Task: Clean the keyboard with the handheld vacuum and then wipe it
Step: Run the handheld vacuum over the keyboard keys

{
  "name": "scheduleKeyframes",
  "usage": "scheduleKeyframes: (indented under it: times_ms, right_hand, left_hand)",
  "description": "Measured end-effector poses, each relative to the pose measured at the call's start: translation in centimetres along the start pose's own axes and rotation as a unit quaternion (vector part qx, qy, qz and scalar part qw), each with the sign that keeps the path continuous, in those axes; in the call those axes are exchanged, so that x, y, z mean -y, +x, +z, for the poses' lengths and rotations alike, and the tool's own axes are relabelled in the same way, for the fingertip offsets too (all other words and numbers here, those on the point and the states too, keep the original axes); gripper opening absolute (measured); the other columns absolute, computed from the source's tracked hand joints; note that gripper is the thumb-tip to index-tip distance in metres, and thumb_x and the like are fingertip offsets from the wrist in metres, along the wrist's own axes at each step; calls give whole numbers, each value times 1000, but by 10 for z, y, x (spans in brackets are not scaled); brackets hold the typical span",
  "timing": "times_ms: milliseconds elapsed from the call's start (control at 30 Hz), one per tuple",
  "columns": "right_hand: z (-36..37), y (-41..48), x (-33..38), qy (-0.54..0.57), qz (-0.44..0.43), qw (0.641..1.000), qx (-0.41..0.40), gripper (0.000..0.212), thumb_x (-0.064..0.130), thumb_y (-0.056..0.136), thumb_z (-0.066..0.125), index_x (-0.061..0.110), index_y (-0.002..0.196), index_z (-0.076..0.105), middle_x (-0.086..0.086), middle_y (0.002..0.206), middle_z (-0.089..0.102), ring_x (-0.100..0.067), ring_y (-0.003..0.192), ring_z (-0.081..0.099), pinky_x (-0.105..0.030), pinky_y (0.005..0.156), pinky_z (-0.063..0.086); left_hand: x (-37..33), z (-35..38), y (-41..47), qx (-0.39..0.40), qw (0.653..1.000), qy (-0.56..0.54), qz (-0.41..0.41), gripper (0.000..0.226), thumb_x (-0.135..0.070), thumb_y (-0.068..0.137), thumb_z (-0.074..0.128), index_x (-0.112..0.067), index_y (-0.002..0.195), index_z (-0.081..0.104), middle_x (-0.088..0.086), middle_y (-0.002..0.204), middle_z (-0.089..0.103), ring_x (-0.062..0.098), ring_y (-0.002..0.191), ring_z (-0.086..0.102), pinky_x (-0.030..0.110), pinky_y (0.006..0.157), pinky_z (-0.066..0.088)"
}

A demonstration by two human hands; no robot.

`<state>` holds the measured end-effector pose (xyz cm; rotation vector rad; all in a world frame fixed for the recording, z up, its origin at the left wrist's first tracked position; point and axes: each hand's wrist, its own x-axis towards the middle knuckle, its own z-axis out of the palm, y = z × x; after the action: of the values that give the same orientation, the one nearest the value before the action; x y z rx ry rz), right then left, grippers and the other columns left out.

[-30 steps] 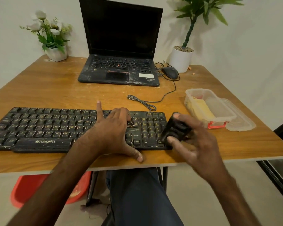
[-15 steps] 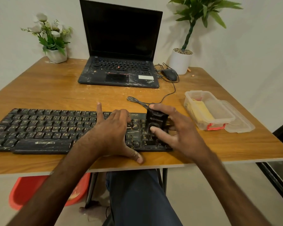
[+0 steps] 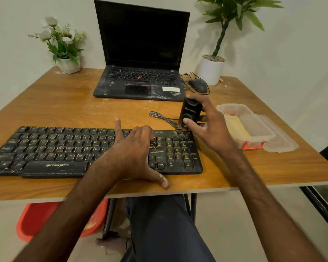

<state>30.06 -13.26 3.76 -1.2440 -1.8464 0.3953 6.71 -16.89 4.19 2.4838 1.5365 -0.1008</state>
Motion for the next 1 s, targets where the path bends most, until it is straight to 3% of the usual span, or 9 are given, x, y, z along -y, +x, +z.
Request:
scheduleKeyframes:
  times_ms: [67,167,300,433,533,600,667,800,1000]
  right_hand:
    - [0,-13,7,71,7,997,-34,61,15,89,71,39,136,42,4,131,53,-7,114,58,-21,71,57]
    - [7,-24,18,114,-15,992,-54,61,11,87,72,30,137,43,2,132,50,-6,113,58,-19,73,56]
    - [13,-20,23,123,-21,991,-49,60,8,86,73,22,137,44,-1,130,51,1,109,59,-13,71,54]
    - [14,-11,25,158,-7,987,-23,60,9,86,73,28,135,44,4,130,52,-7,113,60,-25,78,58]
    - [27,3,34,164,-25,986,22,60,9,85,74,25,134,45,16,126,49,-9,114,60,-32,82,59]
    - [42,12,44,146,-47,986,58,59,10,84,75,24,134,46,20,122,50,-8,112,60,-30,80,60]
    - [56,18,51,121,-71,986,95,59,13,85,74,24,135,45,12,124,52,-12,108,62,-30,76,61]
    - [60,33,46,50,-99,985,135,59,14,87,71,28,137,42,0,131,52,-15,109,60,-29,79,60]
    - [53,27,38,96,-83,982,139,57,13,87,73,25,135,45,1,128,51,-16,107,62,-31,72,62]
  left_hand:
    - [0,0,1,-10,1000,6,1,133,-97,41,54,-16,140,18,-1,149,34,16,147,25,68,112,-21]
    - [-10,3,7,-43,998,41,5,139,-101,46,51,-15,147,9,4,156,32,22,149,25,69,111,-22]
    - [-10,7,6,-47,999,25,-1,142,-102,49,47,-23,153,-12,9,166,10,27,154,7,69,111,-21]
    - [45,-7,-20,-23,998,-18,-60,149,-106,36,42,-34,149,-22,7,168,-5,27,153,-12,67,110,-24]
    - [61,-16,-26,45,996,-17,-78,157,-99,35,56,-34,149,-29,8,168,-1,26,154,-7,66,107,-29]
    - [56,-17,-22,68,995,-16,-69,157,-90,40,68,-35,148,-31,7,168,3,24,154,-2,66,106,-30]
    - [53,-16,-20,71,995,-15,-70,157,-86,42,74,-35,148,-30,6,168,7,24,154,1,66,106,-29]
    - [57,-12,-22,64,995,-26,-74,158,-92,35,69,-36,150,-23,4,168,9,22,154,2,67,106,-29]
    - [48,-20,-19,108,989,35,-96,158,-87,44,73,-20,156,-17,4,168,0,23,154,-4,68,108,-26]
